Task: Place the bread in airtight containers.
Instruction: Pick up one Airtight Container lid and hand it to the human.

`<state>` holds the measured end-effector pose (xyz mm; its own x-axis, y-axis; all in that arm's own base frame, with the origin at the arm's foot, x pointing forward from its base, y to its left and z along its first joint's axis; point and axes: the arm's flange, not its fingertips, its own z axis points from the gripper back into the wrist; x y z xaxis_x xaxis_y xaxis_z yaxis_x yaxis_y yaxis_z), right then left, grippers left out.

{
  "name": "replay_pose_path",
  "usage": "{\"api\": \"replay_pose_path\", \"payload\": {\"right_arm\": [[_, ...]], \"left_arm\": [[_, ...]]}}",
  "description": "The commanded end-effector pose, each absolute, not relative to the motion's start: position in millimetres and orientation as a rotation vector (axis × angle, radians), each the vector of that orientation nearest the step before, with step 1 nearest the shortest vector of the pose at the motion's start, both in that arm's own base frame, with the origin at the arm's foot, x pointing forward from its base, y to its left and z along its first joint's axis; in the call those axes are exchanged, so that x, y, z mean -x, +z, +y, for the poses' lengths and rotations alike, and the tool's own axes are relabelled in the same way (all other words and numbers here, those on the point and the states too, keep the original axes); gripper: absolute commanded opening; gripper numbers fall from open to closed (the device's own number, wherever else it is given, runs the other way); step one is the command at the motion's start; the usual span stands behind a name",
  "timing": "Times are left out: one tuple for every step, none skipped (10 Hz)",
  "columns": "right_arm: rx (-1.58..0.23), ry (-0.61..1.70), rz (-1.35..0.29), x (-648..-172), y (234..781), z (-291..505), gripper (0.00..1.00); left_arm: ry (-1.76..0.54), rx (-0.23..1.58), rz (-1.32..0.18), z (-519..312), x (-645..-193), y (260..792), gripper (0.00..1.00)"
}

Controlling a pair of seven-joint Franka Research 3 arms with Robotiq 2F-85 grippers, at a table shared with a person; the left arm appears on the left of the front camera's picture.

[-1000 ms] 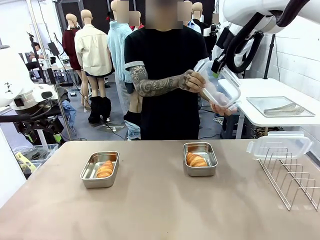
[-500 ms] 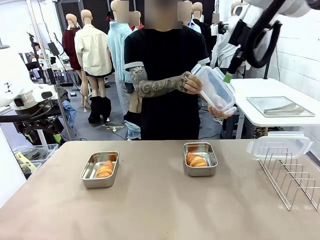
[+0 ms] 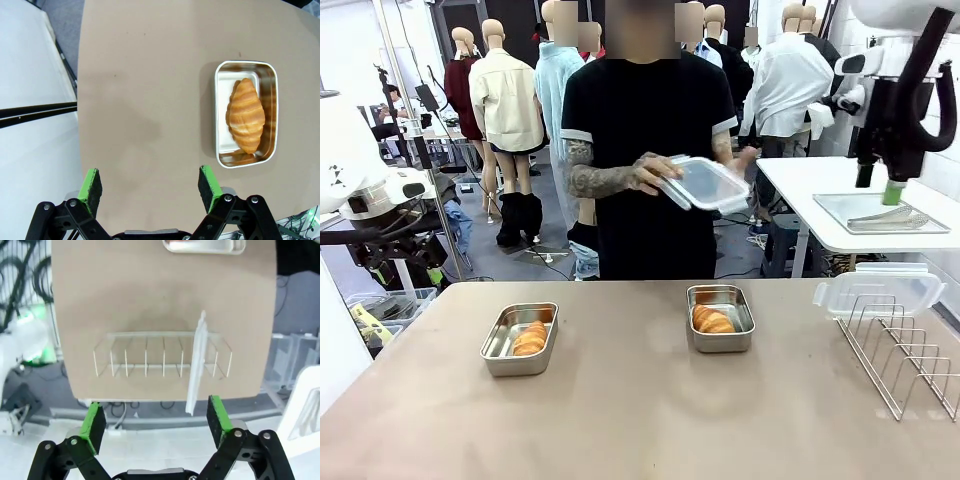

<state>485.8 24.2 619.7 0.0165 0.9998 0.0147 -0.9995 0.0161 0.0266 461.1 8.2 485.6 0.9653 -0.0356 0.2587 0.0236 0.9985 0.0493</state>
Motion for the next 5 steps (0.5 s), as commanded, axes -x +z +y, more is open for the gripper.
{"api": "replay_pose_path", "payload": {"right_arm": [[-0.001, 1.586, -0.006, -492.3, 604.3, 13.6, 1.00], [-0.019, 1.587, -0.021, -493.9, 593.9, 4.1, 1.00], [-0.029, 1.532, -0.066, -497.7, 582.5, -3.2, 1.00], [-0.007, 1.474, -0.079, -502.5, 566.8, -9.3, 1.00], [-0.024, 1.492, -0.055, -504.5, 552.9, -12.7, 1.00]], "left_arm": [[-0.013, -0.052, -0.263, 8.2, -458.9, 485.3, 1.00], [-0.013, -0.052, -0.263, 8.2, -458.9, 485.3, 1.00], [-0.013, -0.052, -0.263, 8.2, -458.9, 485.3, 1.00], [-0.013, -0.052, -0.263, 8.2, -458.9, 485.3, 1.00], [-0.013, -0.052, -0.263, 8.2, -458.9, 485.3, 1.00]]}}
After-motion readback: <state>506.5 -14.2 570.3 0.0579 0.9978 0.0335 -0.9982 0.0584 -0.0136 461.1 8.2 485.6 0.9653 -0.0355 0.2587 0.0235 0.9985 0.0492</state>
